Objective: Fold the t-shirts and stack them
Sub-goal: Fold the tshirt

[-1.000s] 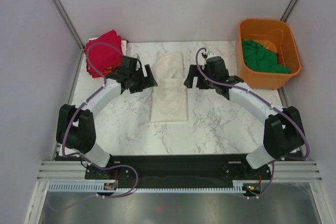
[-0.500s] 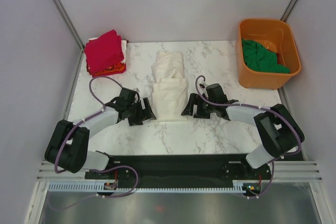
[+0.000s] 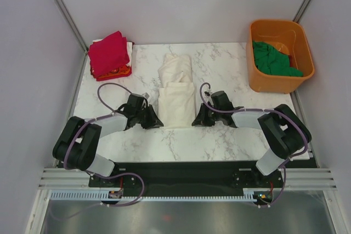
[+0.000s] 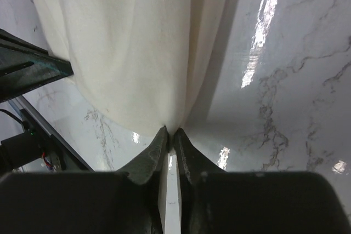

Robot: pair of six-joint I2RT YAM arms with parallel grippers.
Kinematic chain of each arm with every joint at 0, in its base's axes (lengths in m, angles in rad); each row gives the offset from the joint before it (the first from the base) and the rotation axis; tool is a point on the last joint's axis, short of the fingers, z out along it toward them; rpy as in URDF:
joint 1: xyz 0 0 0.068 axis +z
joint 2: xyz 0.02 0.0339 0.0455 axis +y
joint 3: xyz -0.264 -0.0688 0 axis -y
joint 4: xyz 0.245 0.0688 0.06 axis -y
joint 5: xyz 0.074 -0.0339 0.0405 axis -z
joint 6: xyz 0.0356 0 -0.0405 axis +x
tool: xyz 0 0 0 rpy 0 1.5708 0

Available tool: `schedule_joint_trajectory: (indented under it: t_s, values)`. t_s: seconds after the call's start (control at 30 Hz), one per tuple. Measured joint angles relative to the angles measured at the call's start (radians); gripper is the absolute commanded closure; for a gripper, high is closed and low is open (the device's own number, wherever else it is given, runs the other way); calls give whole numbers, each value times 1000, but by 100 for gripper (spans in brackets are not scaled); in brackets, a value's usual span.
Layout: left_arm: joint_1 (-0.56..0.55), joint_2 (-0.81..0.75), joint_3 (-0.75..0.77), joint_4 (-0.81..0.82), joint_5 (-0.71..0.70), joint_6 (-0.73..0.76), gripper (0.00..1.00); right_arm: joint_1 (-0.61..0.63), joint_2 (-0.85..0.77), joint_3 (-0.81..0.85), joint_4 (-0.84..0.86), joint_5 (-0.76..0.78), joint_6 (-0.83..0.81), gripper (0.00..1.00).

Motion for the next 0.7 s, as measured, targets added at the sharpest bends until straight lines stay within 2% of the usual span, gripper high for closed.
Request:
schedule_joint_trajectory:
  t_s: [0.03, 0.07, 0.13, 0.37, 0.57, 0.7]
  values:
    - [-3, 0, -5, 9, 4, -1, 98, 0, 0, 0, -1, 0, -1, 88]
    - [-7, 0, -10, 19, 6, -4, 98, 0, 1, 0, -1, 0, -2, 94]
    - [-14, 0, -14, 31, 12, -5, 98, 2, 2, 0, -2, 0, -5, 100]
    - [-28, -47, -53, 51, 23, -11, 98, 2, -23, -11, -29, 0, -5, 100]
    - [-77, -266, -124, -16, 31, -36, 98, 56, -253, -46, -140, 33, -1, 100]
    - [-130, -448, -139, -127, 16, -66, 98, 129, -422, -51, -212, 73, 22, 100]
